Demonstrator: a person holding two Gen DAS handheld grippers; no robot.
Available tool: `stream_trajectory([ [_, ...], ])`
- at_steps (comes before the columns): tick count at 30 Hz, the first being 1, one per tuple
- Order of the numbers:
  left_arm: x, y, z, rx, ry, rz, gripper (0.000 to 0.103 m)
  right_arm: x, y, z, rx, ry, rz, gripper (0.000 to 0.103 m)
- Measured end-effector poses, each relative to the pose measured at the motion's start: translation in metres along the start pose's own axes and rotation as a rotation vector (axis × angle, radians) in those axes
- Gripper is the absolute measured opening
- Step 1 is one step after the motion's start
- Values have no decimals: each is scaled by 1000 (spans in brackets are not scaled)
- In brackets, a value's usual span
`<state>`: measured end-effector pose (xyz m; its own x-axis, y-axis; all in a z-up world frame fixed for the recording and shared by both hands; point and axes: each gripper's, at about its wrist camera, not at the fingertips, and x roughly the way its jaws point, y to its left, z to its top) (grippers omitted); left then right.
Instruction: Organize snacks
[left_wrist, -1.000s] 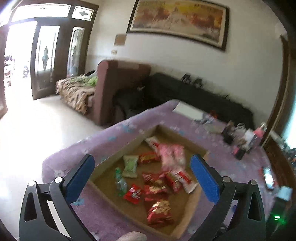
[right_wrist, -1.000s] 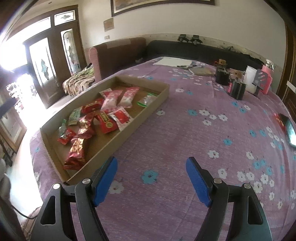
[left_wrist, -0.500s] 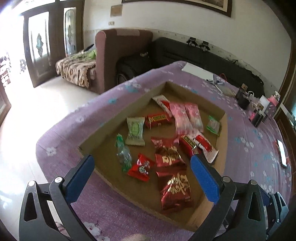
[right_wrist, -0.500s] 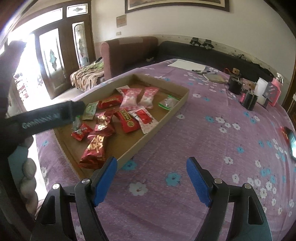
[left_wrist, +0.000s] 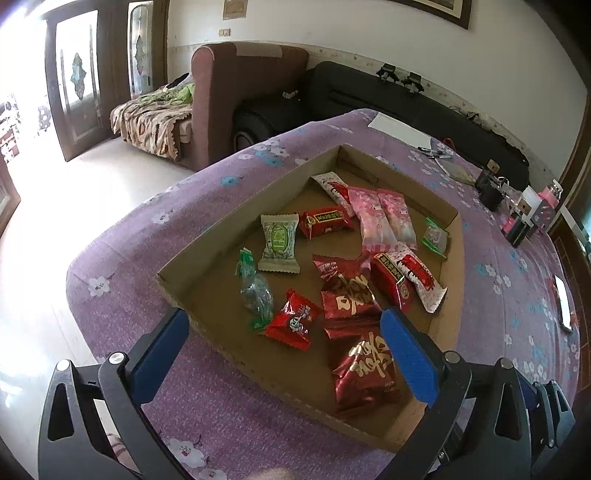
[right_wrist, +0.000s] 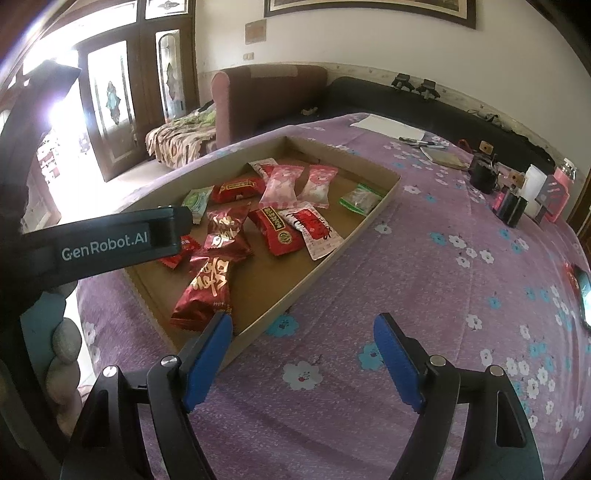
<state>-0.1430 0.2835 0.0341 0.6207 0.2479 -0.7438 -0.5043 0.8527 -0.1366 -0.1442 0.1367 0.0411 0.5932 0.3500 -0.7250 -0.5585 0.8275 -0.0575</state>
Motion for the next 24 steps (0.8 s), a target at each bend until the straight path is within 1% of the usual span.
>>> stream_trajectory([
  [5,2,3,-1,-12,15,-7,103,1,1,0,-4,1,1,81],
  [24,-9,-4,-3,6,9,5,103,-9,1,-6,-2,-13,19,81],
])
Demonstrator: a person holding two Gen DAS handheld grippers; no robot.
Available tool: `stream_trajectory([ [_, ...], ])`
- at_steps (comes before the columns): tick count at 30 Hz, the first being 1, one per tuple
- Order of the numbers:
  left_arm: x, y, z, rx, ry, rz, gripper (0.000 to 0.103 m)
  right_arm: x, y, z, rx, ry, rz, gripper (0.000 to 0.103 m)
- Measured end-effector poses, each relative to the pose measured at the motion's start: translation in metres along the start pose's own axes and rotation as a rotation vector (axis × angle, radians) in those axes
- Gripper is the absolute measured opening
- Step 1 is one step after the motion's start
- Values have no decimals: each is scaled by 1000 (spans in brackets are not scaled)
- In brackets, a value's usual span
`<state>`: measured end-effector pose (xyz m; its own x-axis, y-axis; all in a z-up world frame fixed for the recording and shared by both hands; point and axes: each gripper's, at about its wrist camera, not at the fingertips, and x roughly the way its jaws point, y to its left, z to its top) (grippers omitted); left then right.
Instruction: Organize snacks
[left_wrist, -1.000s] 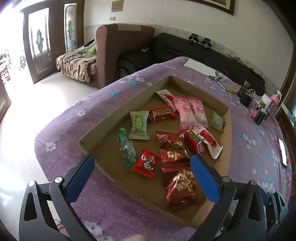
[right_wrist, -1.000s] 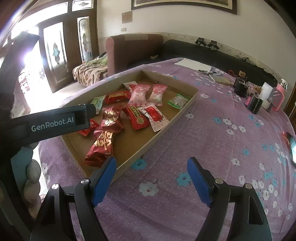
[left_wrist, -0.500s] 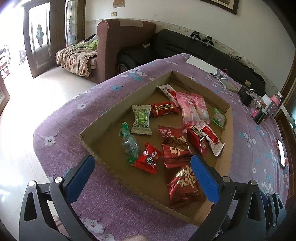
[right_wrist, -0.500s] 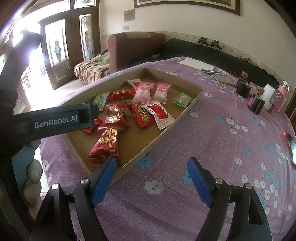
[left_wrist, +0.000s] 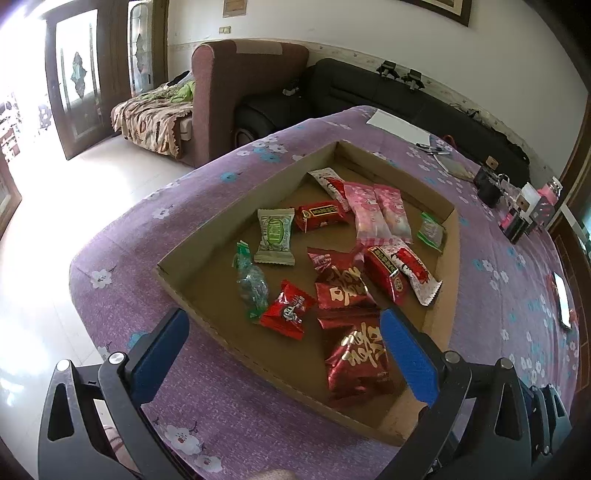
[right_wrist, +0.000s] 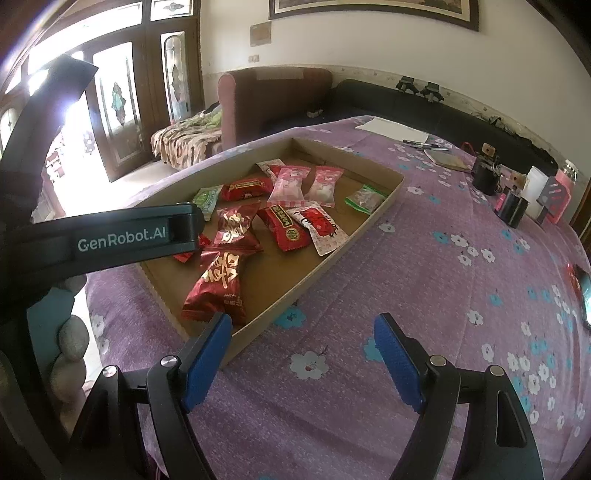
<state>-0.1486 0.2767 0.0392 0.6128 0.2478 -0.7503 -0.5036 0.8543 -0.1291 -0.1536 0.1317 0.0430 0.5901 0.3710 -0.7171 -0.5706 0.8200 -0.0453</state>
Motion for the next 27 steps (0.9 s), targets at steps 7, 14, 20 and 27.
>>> stream_trajectory([
  [7,2,-5,-2,5,19,-3,103,-2,-6,-2,12,-5,6,81],
  [14,3,-11,-2,14,23,0,103,-2,-10,-4,18,-4,13,81],
  [20,4,-17,-3,25,24,3,103,-2,-13,-5,23,-4,17,81],
  [27,3,-19,-5,30,24,4,103,-2,-15,-7,28,-3,19,81],
])
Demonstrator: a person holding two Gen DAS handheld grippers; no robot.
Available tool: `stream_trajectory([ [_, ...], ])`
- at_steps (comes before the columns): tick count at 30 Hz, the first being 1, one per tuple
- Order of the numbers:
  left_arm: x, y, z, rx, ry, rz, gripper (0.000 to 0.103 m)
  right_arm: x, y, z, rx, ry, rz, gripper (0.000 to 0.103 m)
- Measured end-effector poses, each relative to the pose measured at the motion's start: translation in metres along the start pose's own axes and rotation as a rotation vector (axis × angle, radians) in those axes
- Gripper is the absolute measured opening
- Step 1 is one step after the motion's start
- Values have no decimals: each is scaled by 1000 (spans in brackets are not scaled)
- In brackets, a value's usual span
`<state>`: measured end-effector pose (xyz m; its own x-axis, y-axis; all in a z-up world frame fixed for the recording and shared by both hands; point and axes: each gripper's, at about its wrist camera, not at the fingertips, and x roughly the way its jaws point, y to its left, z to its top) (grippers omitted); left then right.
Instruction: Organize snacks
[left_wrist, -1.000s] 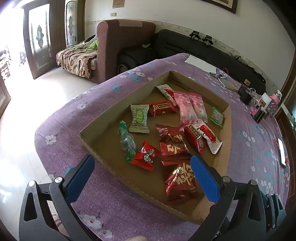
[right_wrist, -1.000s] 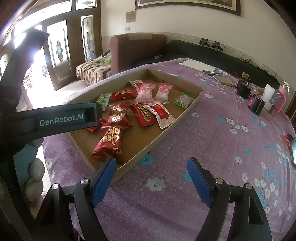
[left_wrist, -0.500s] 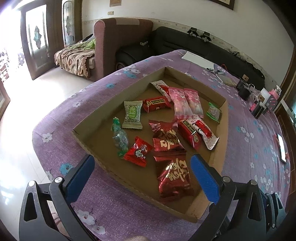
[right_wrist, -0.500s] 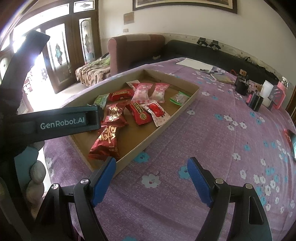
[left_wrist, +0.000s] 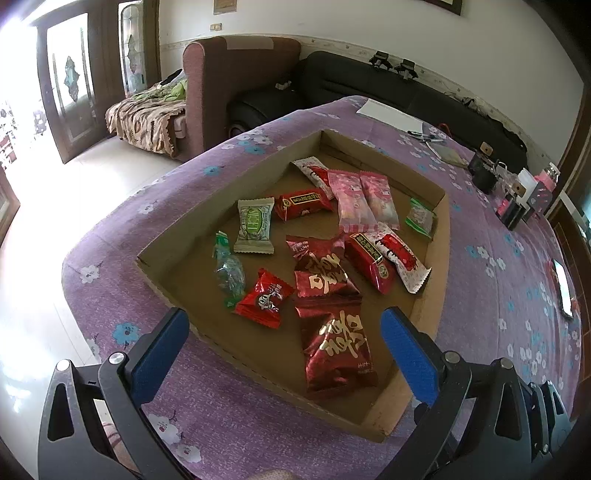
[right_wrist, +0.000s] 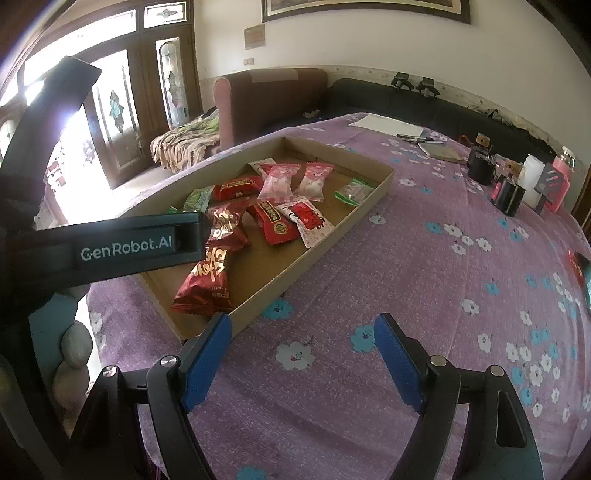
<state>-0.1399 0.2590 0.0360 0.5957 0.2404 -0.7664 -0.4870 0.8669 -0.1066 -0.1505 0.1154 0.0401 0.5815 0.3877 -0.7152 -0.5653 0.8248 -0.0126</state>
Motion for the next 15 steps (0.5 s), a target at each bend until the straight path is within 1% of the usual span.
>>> stream_trajectory([
  [15,1,-4,-2,9,2,1,103,1,-1,-2,1,0,5,81],
])
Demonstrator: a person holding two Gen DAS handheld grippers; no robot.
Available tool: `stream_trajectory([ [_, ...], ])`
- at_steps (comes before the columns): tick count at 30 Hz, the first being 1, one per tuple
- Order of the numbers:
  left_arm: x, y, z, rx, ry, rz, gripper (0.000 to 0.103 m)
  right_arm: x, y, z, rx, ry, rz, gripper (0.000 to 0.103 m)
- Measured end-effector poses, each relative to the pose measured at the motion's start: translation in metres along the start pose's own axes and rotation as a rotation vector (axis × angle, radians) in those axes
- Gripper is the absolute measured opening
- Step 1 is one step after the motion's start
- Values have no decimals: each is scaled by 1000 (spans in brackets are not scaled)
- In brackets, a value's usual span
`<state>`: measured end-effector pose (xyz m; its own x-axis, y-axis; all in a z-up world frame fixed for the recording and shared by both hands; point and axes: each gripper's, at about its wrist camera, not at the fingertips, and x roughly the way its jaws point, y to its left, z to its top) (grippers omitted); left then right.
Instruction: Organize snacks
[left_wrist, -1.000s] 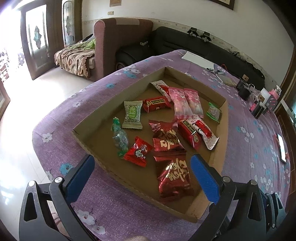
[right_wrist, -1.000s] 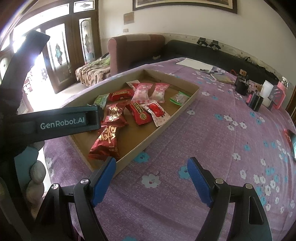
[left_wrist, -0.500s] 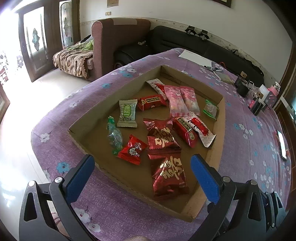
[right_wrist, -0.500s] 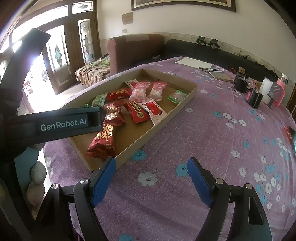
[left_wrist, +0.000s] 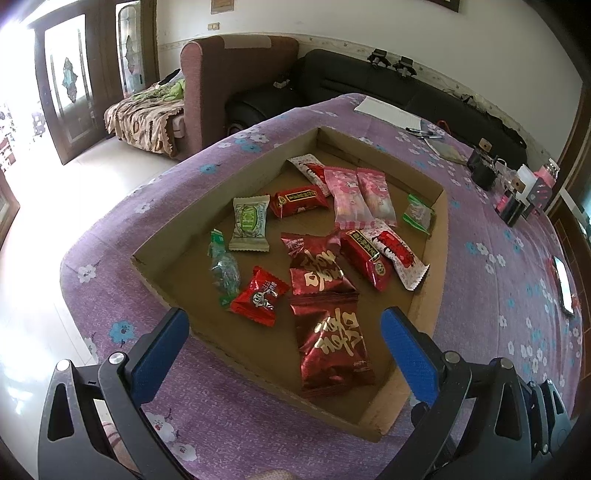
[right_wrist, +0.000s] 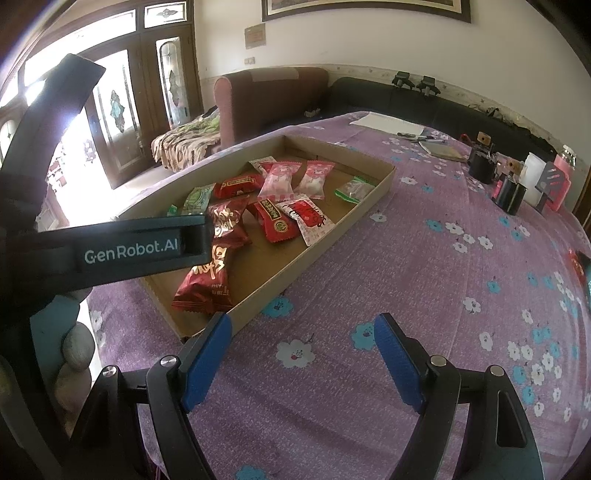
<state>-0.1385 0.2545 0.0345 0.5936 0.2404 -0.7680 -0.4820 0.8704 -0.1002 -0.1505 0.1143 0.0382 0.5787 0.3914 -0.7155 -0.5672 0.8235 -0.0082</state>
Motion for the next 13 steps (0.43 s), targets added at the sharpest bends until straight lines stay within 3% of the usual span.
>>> stream_trajectory([
  [13,-9,-22,2,36,-17,13,103,-10,-21,-3,46,-20,8,81],
])
